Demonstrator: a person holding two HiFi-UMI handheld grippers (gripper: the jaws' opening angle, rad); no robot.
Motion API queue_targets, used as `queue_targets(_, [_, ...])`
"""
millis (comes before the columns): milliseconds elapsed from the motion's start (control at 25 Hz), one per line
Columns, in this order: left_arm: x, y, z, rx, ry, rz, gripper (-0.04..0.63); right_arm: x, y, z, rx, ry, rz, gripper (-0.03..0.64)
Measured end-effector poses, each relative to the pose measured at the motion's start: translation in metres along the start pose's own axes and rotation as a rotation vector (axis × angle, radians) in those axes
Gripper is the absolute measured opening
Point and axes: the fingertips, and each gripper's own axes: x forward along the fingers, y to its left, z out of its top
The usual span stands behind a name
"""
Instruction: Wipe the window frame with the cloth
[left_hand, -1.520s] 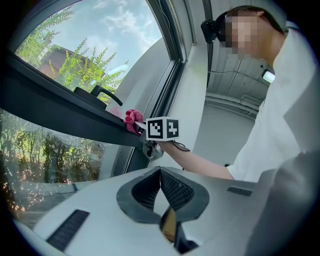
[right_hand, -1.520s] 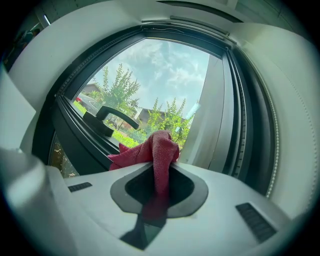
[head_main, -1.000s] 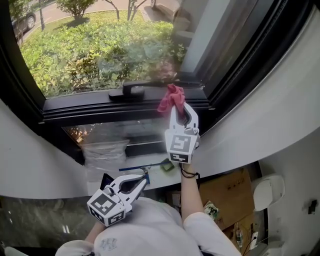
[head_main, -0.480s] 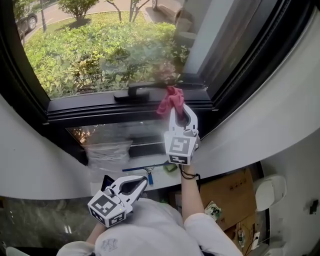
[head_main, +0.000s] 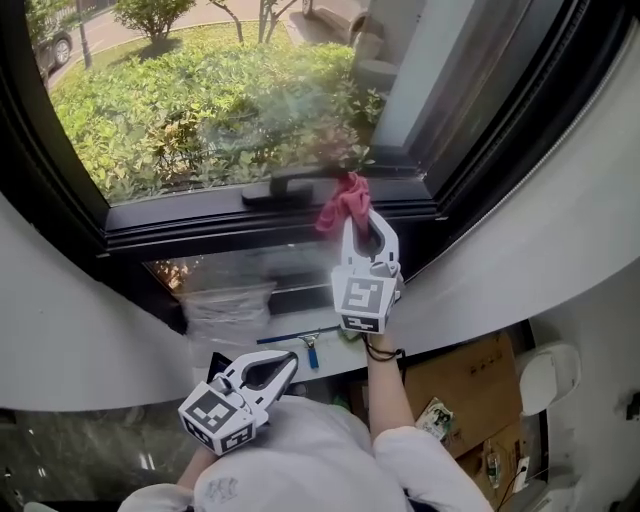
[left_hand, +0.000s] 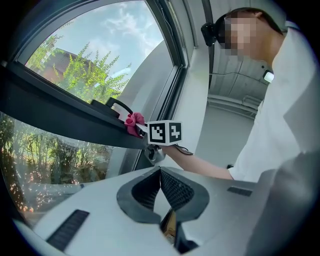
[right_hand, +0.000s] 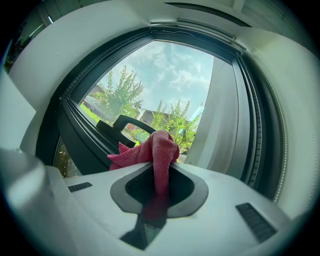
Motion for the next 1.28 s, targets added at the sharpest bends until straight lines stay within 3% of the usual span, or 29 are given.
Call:
queue_targets(600, [-0.039,0.036,0.028,0.044,0.017,-0.055,0.011,0.001,0.03,0.017,0.028,0.034,-0.062,0.058])
queue_targets(1280, [-0.064,0.066,0.027,0.014,-0.006,-0.012,0.009,0.003,0.059,0.032,0.032,0.037,-0.083,0.054])
